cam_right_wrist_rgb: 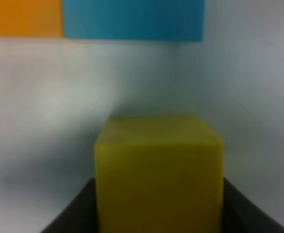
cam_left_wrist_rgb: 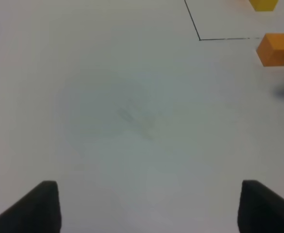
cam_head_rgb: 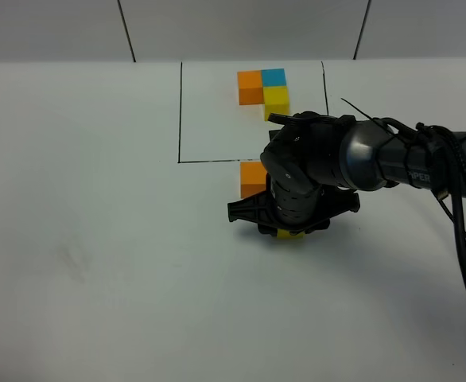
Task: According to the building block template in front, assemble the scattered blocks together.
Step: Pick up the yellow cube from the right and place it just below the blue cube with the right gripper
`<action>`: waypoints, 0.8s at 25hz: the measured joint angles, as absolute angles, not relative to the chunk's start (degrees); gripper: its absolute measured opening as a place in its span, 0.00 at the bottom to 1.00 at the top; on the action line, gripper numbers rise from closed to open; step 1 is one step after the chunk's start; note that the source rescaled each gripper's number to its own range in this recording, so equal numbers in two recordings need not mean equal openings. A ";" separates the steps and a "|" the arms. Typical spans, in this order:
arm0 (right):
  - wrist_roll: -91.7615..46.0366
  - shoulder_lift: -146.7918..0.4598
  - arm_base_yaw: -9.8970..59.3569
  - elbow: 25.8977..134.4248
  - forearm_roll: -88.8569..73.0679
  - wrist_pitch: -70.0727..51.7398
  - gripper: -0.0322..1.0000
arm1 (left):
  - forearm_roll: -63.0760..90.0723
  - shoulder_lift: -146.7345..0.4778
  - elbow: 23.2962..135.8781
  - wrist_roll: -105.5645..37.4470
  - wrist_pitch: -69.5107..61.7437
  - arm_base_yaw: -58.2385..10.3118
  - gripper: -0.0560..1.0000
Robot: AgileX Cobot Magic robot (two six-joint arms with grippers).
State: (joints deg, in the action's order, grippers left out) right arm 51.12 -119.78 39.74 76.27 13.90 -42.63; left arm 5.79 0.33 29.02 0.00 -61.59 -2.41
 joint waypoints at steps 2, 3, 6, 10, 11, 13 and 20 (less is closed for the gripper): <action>51.12 -120.16 39.74 76.90 13.90 -43.03 0.28 | 5.79 0.33 29.02 0.00 -61.59 -2.41 0.71; 51.12 -120.53 39.74 77.30 13.95 -43.24 0.28 | 5.79 0.33 29.02 0.00 -61.59 -2.41 0.71; 51.05 -121.11 39.74 78.38 14.42 -43.29 0.28 | 5.79 0.33 29.02 0.00 -61.59 -2.41 0.71; 51.10 -122.12 39.74 79.55 14.66 -43.44 0.28 | 5.79 0.33 29.02 0.00 -61.59 -2.41 0.71; 51.10 -122.36 39.68 79.78 14.66 -43.53 0.28 | 5.79 0.33 29.02 0.00 -61.59 -2.41 0.71; 51.04 -122.87 39.58 80.00 14.67 -43.39 0.28 | 5.79 0.33 29.02 0.00 -61.59 -2.41 0.71; 50.99 -123.43 39.37 80.01 14.78 -41.80 0.28 | 5.79 0.33 29.02 0.00 -61.59 -2.41 0.71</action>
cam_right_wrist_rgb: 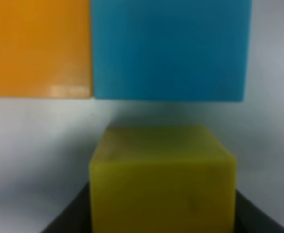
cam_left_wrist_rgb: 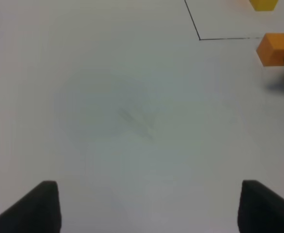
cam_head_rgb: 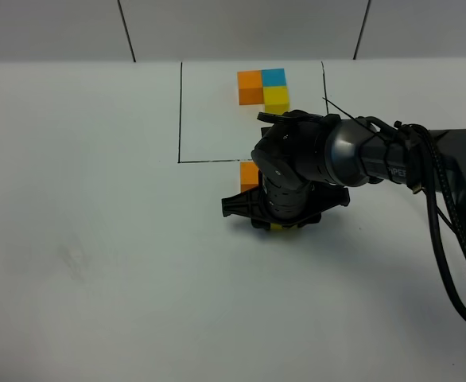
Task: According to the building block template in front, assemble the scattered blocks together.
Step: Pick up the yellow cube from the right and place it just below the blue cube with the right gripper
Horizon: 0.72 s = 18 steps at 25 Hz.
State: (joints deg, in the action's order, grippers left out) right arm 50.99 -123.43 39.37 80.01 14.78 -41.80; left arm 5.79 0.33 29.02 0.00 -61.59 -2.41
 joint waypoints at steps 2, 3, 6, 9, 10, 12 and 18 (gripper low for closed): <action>50.95 -123.45 39.08 80.01 14.73 -40.68 0.28 | 5.79 0.33 29.02 0.00 -61.59 -2.41 0.71; 50.95 -123.45 39.01 80.01 14.73 -40.38 0.28 | 5.79 0.33 29.02 0.00 -61.59 -2.41 0.71; 50.93 -123.45 39.01 80.01 14.78 -40.29 0.28 | 5.79 0.33 29.02 0.00 -61.59 -2.41 0.71; 50.87 -123.50 39.01 80.01 14.82 -40.24 0.28 | 5.79 0.33 29.02 0.00 -61.59 -2.41 0.71; 50.88 -123.50 39.01 80.01 14.82 -40.11 0.28 | 5.79 0.33 29.02 0.00 -61.59 -2.41 0.71; 50.88 -123.50 39.01 80.01 14.89 -39.96 0.28 | 5.79 0.33 29.02 0.00 -61.59 -2.41 0.71; 50.93 -123.50 39.01 80.01 14.90 -39.80 0.28 | 5.79 0.33 29.02 0.00 -61.59 -2.41 0.71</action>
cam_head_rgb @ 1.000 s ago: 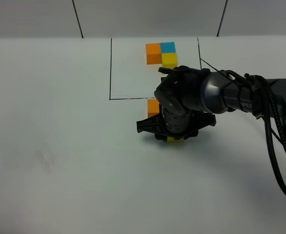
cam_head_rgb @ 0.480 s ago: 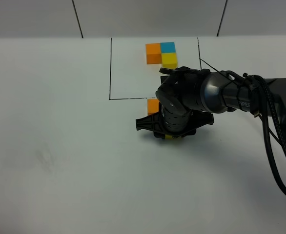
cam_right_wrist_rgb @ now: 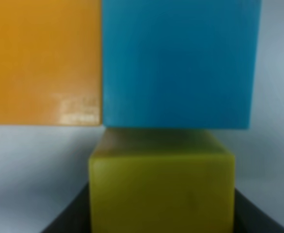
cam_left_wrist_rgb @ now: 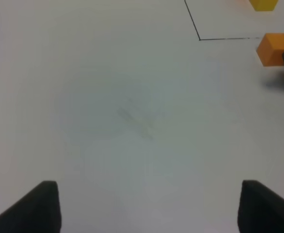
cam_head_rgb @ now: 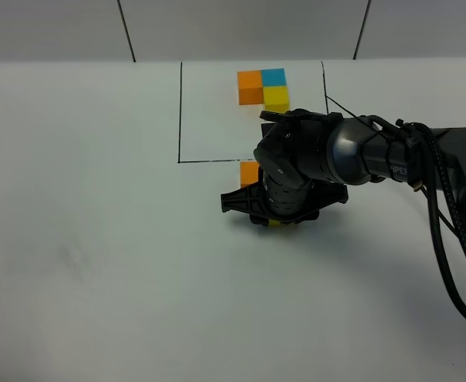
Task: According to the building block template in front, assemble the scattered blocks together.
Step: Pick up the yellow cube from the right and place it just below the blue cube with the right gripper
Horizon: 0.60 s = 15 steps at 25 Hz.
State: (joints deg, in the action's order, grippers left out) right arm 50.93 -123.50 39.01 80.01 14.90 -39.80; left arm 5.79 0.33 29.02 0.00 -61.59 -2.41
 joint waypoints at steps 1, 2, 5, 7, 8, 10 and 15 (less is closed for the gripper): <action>50.93 -123.50 39.01 80.01 14.95 -39.80 0.28 | 5.79 0.33 29.02 0.00 -61.59 -2.41 0.71; 50.93 -123.50 39.01 80.01 15.11 -39.66 0.28 | 5.79 0.33 29.02 0.00 -61.59 -2.41 0.71; 50.93 -123.58 39.01 80.01 15.98 -39.01 0.28 | 5.79 0.33 29.02 0.00 -61.59 -2.41 0.71; 50.99 -123.58 39.01 80.01 16.38 -38.72 0.28 | 5.79 0.33 29.02 0.00 -61.59 -2.41 0.71; 50.99 -123.64 39.01 80.01 16.42 -38.65 0.28 | 5.79 0.33 29.02 0.00 -61.59 -2.41 0.71; 50.99 -123.64 39.01 80.01 16.49 -38.61 0.28 | 5.79 0.33 29.02 0.00 -61.59 -2.41 0.71; 50.99 -123.66 39.01 80.01 17.13 -38.53 0.28 | 5.79 0.33 29.02 0.00 -61.59 -2.41 0.71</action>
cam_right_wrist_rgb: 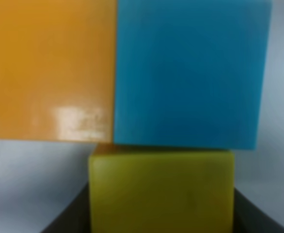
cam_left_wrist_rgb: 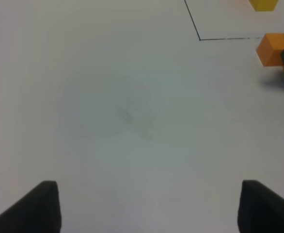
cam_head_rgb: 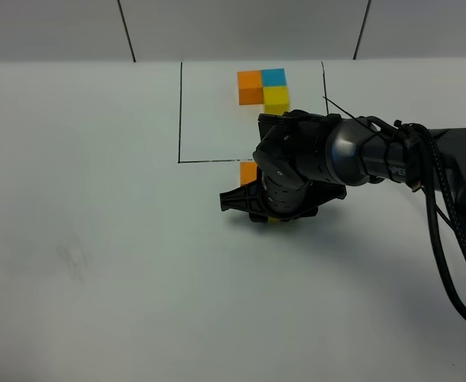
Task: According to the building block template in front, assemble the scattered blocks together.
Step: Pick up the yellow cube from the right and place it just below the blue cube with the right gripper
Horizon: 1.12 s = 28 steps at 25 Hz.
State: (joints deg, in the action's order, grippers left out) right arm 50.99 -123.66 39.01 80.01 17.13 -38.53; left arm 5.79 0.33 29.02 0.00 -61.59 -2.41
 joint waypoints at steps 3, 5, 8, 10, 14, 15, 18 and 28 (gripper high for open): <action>50.99 -123.66 39.01 80.01 17.14 -38.53 0.28 | 5.79 0.33 29.02 0.00 -61.59 -2.41 0.71; 50.99 -123.66 39.01 80.01 17.21 -38.67 0.28 | 5.79 0.33 29.02 0.00 -61.59 -2.41 0.71; 50.74 -123.66 39.01 80.01 17.31 -38.90 0.28 | 5.79 0.33 29.02 0.00 -61.59 -2.41 0.71; 50.74 -123.66 39.01 80.01 17.38 -38.90 0.28 | 5.79 0.33 29.02 0.00 -61.59 -2.41 0.71; 50.61 -123.66 39.01 80.01 18.10 -39.01 0.28 | 5.79 0.33 29.02 0.00 -61.59 -2.41 0.71; 50.56 -123.66 39.01 80.01 18.49 -39.06 0.28 | 5.79 0.33 29.02 0.00 -61.59 -2.41 0.71; 50.56 -123.71 39.01 80.01 18.91 -39.12 0.28 | 5.79 0.33 29.02 0.00 -61.59 -2.41 0.71; 51.00 -123.73 39.01 80.01 18.86 -39.17 0.28 | 5.79 0.33 29.02 0.00 -61.59 -2.41 0.71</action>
State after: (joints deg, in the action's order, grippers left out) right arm 51.00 -123.73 39.01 80.01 18.86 -39.17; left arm 5.79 0.33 29.02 0.00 -61.59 -2.41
